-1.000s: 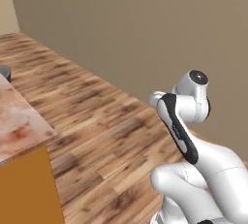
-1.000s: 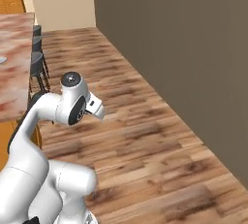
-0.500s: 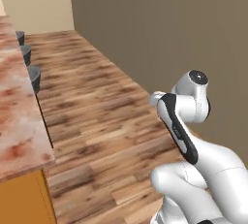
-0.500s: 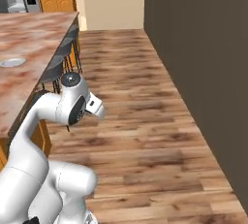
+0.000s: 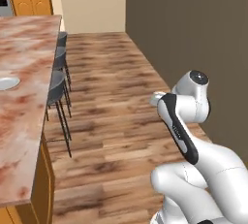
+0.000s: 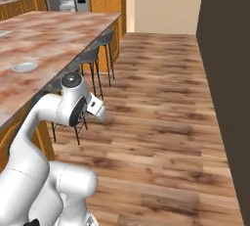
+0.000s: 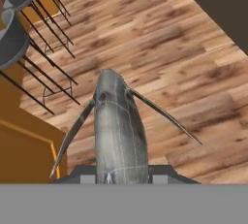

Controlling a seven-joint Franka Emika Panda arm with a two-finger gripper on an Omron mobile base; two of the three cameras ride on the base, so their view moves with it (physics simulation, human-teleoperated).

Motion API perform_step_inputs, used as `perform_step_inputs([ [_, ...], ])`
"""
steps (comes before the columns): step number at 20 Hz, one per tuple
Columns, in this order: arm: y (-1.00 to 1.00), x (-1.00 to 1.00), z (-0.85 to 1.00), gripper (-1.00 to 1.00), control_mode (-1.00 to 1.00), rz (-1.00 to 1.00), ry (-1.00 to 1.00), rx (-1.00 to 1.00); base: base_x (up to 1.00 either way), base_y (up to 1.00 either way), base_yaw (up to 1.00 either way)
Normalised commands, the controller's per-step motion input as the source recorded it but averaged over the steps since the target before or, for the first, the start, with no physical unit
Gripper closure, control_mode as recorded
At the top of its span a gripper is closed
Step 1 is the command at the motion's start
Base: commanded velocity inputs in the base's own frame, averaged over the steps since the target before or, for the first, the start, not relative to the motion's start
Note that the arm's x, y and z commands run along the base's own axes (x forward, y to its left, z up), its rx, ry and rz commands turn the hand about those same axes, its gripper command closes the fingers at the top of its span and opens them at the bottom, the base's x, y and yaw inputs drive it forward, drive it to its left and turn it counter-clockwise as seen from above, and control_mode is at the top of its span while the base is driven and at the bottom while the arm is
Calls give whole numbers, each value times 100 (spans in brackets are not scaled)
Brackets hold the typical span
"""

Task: Take the fish from the fridge and place it on the digital scale on the counter by the fridge. Wait a few seconds for a reading, then move it to the plate on the dining counter.

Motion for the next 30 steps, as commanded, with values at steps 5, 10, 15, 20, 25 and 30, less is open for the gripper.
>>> perform_step_inputs([
  [5, 0, 0, 0, 100, 100, 0, 0, 0, 100, -54, 49],
  [10, 0, 0, 0, 100, 100, 0, 0, 0, 100, -56, 50],
  [15, 0, 0, 0, 100, 100, 0, 0, 0, 100, -58, 50],
  [20, 0, 0, 0, 100, 100, 0, 0, 0, 96, -61, 51],
  [25, 0, 0, 0, 100, 100, 0, 0, 0, 79, -66, 51],
  [30, 0, 0, 0, 100, 100, 0, 0, 0, 73, -59, 56],
])
